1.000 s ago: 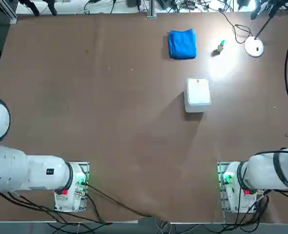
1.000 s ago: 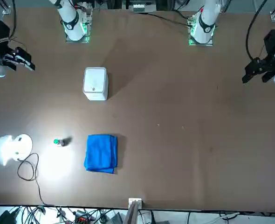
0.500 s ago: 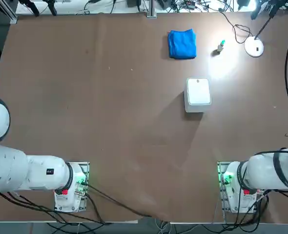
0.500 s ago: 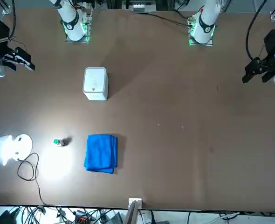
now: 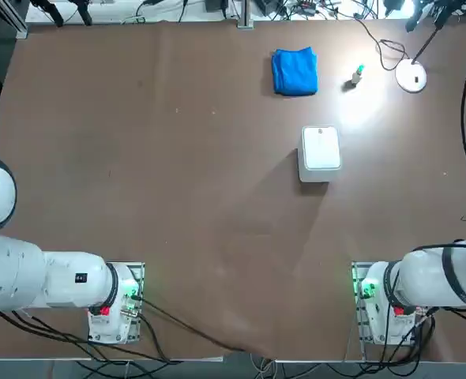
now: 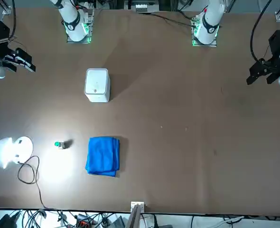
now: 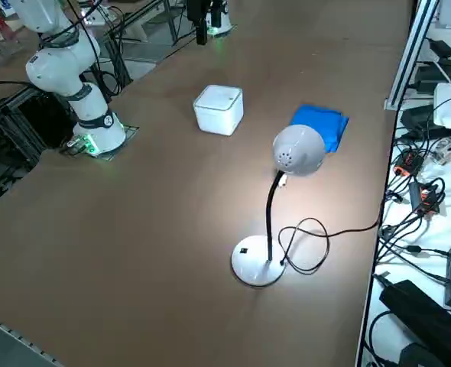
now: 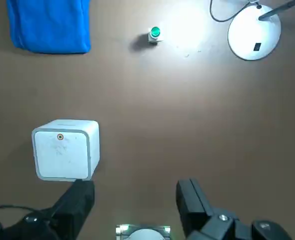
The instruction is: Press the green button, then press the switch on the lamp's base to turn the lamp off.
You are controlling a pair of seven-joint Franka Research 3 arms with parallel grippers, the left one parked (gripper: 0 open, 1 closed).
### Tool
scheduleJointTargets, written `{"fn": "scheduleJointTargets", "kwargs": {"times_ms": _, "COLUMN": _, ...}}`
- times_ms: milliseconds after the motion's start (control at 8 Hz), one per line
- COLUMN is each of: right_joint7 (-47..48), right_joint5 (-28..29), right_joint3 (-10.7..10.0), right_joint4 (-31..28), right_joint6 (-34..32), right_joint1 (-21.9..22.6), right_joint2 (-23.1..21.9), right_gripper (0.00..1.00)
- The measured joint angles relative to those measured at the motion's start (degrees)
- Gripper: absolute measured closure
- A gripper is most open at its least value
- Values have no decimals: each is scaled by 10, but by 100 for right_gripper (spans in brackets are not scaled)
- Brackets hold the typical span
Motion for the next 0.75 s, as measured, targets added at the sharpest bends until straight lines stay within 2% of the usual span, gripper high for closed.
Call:
{"fn": "scheduleJointTargets", "kwargs": {"times_ms": 625, "right_joint7": 1, "right_joint5": -1, "right_joint3": 0, "right_joint4": 0, "right_joint6": -2, "right_joint1": 0, "right_joint2": 24, "right_gripper": 2}}
{"fn": "scheduleJointTargets", "kwargs": {"times_ms": 750, "right_joint7": 1, "right_joint5": -1, "right_joint3": 0, "right_joint4": 0, "right_joint6": -2, "right_joint1": 0, "right_joint2": 34, "right_gripper": 24}}
